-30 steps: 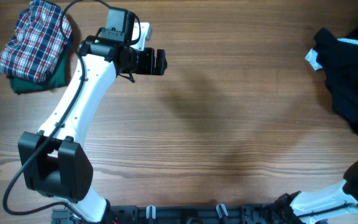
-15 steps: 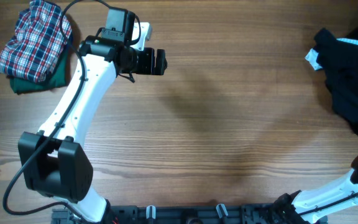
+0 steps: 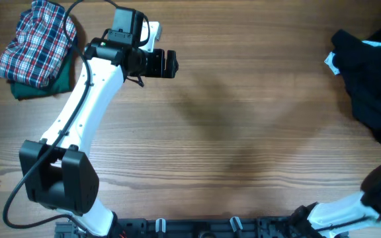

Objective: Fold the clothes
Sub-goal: 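Grasp the dark green shirt with the right gripper and drag it to center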

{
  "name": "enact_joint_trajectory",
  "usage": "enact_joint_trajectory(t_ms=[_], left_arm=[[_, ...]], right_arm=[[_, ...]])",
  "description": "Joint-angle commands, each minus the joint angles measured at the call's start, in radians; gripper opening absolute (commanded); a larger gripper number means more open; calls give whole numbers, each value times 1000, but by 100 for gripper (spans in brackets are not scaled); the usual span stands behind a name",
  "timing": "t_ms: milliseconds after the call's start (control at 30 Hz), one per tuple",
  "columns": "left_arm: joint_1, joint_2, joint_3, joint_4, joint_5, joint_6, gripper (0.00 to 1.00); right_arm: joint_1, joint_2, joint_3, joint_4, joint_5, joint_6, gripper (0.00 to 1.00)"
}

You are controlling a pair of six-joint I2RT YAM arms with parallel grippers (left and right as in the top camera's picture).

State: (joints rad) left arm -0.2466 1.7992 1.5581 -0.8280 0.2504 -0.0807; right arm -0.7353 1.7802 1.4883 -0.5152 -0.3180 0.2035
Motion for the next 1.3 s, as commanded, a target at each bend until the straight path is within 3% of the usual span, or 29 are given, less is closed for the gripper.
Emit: enact_joint_trajectory(t_ms=[0,200,433,667,1267], left_arm=[[3,-4,17,22,-9,-10,100],[38,-4,17,47,-10,-15,100],[183,-4,17,43,-9,-130,100],[262,-4,17,19,-5,-137,100],[266,-4,17,17,-5,-137,100]], right_arm=[[167,-180,38,6,-65,-22,4],[456,-322,38,40,-60,-17,4],[737,-386,38,128,31,45,4],[880,-389,38,229,18,134,4],[1152,-390,125,489,71,215,4]])
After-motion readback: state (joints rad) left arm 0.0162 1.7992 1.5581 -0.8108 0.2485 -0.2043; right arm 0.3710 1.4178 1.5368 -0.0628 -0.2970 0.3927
